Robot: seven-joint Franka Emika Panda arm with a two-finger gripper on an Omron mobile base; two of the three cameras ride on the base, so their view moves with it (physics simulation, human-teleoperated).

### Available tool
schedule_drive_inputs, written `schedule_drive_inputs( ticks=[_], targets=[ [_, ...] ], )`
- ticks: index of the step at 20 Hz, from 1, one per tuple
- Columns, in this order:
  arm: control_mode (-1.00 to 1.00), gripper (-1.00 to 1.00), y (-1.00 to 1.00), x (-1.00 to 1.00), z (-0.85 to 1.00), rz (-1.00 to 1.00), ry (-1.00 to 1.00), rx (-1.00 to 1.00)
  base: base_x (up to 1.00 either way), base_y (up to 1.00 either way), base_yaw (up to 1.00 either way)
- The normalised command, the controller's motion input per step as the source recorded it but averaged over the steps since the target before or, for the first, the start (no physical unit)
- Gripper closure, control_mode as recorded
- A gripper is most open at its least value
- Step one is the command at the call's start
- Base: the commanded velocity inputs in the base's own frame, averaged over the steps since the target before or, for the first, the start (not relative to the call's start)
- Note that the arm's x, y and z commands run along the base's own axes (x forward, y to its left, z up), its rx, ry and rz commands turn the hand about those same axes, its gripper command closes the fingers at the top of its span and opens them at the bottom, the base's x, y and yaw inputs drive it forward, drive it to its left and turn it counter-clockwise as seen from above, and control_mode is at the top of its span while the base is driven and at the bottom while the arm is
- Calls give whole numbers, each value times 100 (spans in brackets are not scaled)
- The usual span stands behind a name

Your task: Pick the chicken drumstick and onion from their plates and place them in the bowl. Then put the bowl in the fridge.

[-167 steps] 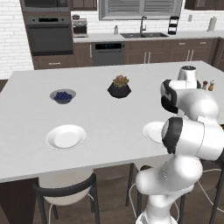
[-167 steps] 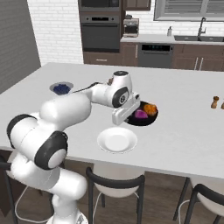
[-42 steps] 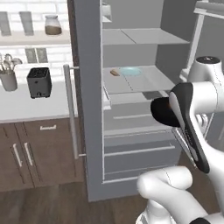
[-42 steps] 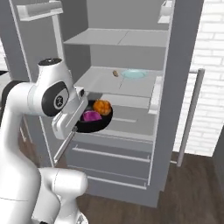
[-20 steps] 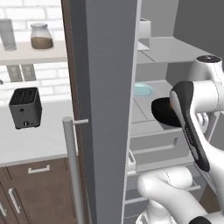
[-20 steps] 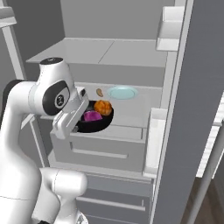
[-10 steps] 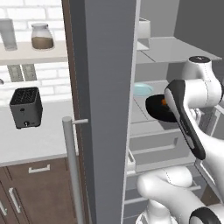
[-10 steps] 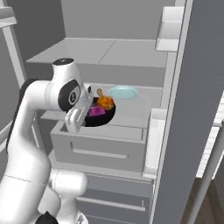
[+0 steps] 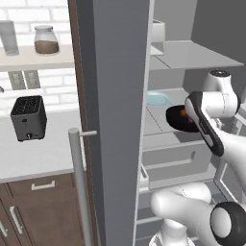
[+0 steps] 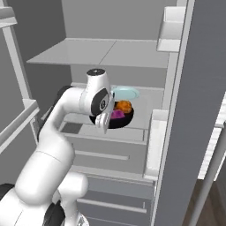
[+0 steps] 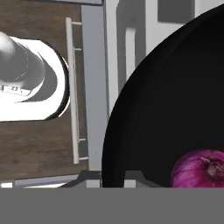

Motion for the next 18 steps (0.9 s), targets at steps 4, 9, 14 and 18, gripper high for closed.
schedule_drive_inputs(
  ticks=[4,9,14,18],
  targets=[
    [-100,100,-7,82,-27,0,-1,0,0,0,0],
    [-100,100,0,84,-29,0,-3,0,0,0,0],
    [-100,100,0,47,-45,0,-9,0,0,0,0],
    [-100,100,0,48,-23,0,-8,0,0,0,0]
  ],
)
